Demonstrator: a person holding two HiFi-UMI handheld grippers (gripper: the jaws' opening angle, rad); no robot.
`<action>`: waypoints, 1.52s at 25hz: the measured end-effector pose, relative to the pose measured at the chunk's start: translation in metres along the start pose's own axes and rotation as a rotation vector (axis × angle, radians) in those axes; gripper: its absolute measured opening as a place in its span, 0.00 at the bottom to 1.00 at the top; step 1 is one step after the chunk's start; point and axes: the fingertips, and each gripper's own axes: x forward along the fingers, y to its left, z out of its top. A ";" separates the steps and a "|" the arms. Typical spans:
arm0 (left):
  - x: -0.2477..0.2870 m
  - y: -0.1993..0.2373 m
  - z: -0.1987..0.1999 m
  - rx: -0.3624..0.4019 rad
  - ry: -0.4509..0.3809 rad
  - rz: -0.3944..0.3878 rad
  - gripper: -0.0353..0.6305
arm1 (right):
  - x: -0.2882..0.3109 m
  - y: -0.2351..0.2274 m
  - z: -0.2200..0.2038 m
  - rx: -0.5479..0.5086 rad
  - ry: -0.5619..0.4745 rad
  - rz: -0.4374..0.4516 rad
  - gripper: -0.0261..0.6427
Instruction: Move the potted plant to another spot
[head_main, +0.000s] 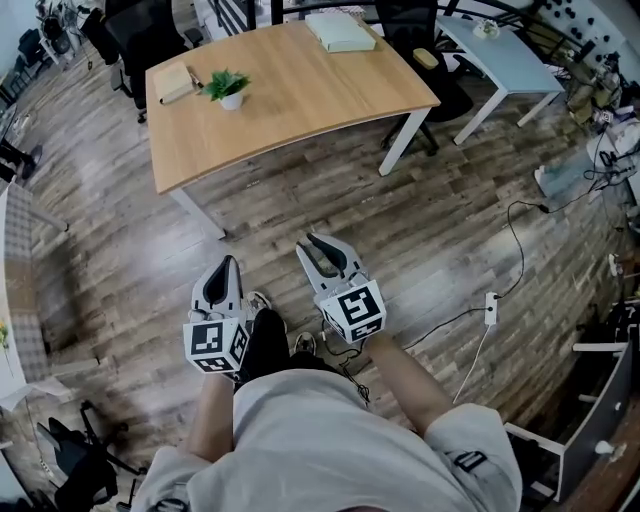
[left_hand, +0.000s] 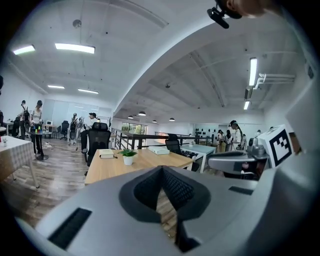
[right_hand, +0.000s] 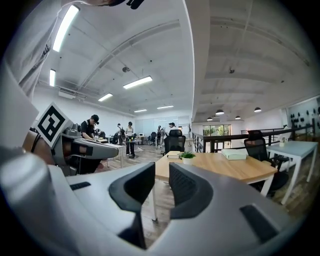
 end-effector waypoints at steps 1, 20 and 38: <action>0.004 0.002 -0.002 -0.003 0.008 -0.007 0.07 | 0.003 -0.002 -0.004 0.006 0.009 -0.002 0.19; 0.133 0.121 0.034 -0.054 0.003 -0.111 0.07 | 0.162 -0.045 0.008 -0.010 0.124 -0.026 0.41; 0.232 0.177 0.027 -0.136 0.063 -0.157 0.07 | 0.249 -0.101 -0.004 -0.022 0.226 -0.039 0.53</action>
